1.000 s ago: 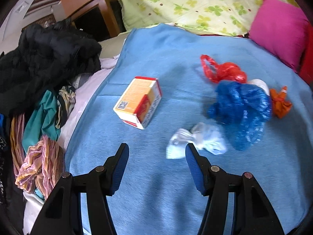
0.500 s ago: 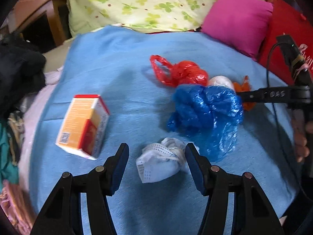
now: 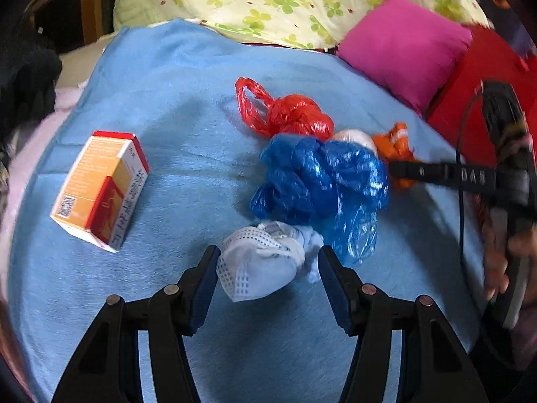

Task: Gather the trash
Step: 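Grasp the orange plastic bag with the right tool while the left tool grasps the white mesh mask, then carry the orange bag and white mask over the red basket, then open both tools to drop the items into the red basket, then move both tools toward the red, blue and white bags on the blanket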

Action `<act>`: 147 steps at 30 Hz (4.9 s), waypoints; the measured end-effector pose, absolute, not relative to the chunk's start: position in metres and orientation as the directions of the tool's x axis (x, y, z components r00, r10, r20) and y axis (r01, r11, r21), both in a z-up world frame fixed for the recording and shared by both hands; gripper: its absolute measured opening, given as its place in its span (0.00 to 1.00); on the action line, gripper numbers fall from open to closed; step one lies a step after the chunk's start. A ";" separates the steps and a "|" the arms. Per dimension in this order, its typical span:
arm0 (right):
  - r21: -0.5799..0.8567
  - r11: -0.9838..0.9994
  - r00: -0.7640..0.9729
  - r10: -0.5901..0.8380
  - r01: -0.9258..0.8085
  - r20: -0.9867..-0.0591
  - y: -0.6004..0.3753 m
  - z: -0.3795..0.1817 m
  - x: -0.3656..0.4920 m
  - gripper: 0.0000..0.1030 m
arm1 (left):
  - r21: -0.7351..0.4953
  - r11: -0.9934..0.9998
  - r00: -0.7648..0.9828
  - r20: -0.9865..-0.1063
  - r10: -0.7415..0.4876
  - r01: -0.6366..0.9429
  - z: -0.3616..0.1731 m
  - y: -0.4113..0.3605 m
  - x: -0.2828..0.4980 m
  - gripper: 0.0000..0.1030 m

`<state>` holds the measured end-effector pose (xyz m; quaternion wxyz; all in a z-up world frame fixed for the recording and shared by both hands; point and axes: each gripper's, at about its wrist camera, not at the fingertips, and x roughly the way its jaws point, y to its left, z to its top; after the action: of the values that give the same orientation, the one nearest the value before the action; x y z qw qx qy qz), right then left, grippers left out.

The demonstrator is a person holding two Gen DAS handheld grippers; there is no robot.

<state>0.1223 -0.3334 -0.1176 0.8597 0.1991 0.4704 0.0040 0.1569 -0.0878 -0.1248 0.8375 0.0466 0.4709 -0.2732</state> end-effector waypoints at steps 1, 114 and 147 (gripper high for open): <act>0.347 0.920 0.557 0.195 0.181 -0.807 -0.333 -0.118 0.123 0.28 | -0.195 0.849 0.405 -0.812 -0.421 0.491 -0.125 -0.088 0.159 0.54; 0.363 0.923 0.970 -0.039 0.127 -0.240 -0.416 0.039 -0.091 0.68 | -0.139 0.774 0.525 -0.660 -0.537 0.617 0.018 -0.212 0.021 0.65; 0.284 0.955 0.893 0.055 0.083 -0.446 -0.343 -0.003 -0.021 0.68 | -0.223 0.855 0.562 -0.671 -0.483 0.468 -0.013 -0.127 0.051 0.65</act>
<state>-0.0208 -0.3428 -0.0029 0.9614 0.1494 0.2308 -0.0073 0.0506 -0.1269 -0.0125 0.8838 -0.0096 0.3826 -0.2691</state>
